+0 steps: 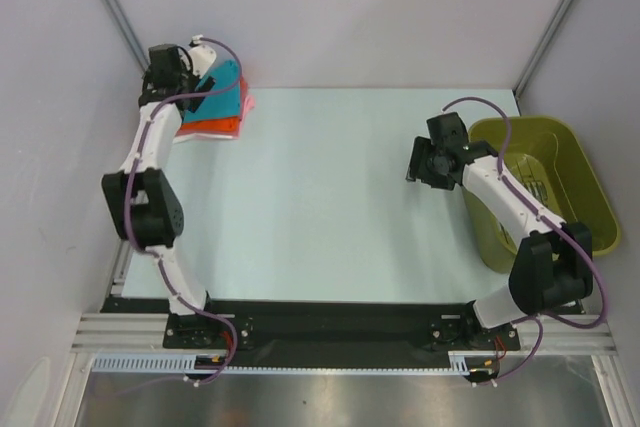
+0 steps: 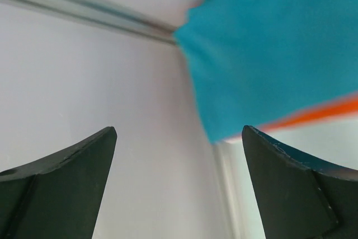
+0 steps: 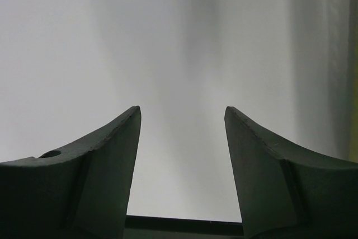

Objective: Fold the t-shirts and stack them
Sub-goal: Neatly place the folded tshirt to the corner

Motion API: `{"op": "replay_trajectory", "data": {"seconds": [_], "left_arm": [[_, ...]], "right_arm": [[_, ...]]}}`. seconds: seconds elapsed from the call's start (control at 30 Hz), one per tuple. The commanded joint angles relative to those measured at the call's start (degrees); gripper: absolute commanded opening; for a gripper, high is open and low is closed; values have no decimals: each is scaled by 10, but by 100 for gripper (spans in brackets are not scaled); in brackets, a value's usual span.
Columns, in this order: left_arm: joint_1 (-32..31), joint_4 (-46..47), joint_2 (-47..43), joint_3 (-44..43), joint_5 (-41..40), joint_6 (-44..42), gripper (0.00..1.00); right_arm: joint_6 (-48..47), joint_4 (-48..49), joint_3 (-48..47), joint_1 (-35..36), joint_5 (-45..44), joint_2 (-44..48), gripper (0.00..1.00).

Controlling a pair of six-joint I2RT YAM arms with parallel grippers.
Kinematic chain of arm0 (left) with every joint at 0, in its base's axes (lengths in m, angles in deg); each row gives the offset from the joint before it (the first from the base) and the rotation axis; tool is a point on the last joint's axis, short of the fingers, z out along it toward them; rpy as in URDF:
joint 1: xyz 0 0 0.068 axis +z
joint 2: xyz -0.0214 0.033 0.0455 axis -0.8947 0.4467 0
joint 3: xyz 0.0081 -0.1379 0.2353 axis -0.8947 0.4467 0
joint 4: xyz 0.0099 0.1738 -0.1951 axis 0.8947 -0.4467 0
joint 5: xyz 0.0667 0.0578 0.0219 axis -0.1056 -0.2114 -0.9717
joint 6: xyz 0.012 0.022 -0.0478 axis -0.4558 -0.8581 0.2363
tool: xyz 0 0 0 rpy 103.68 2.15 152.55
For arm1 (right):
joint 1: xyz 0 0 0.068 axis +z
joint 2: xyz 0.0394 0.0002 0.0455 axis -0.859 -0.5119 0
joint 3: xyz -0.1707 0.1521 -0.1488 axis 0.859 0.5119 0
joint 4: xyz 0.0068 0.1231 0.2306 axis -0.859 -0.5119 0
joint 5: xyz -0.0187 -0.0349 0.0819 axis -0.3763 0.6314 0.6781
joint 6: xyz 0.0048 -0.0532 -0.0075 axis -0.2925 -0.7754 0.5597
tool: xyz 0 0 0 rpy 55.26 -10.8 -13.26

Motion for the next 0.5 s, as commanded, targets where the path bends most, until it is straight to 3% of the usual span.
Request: {"op": "replay_trajectory", "data": {"seconds": [0.0, 0.13, 0.27, 0.47], "left_arm": [[-18, -146, -145, 85, 157, 125, 100], [-17, -206, -276, 206, 231, 180, 100], [-16, -205, -397, 381, 258, 208, 100], [-17, -217, -595, 533, 288, 214, 100]], "right_arm": [[-2, 29, 21, 2, 11, 54, 67], [-5, 38, 53, 1, 23, 93, 69], [-13, 38, 85, -1, 29, 131, 70], [-21, 39, 120, -5, 40, 181, 70]]}}
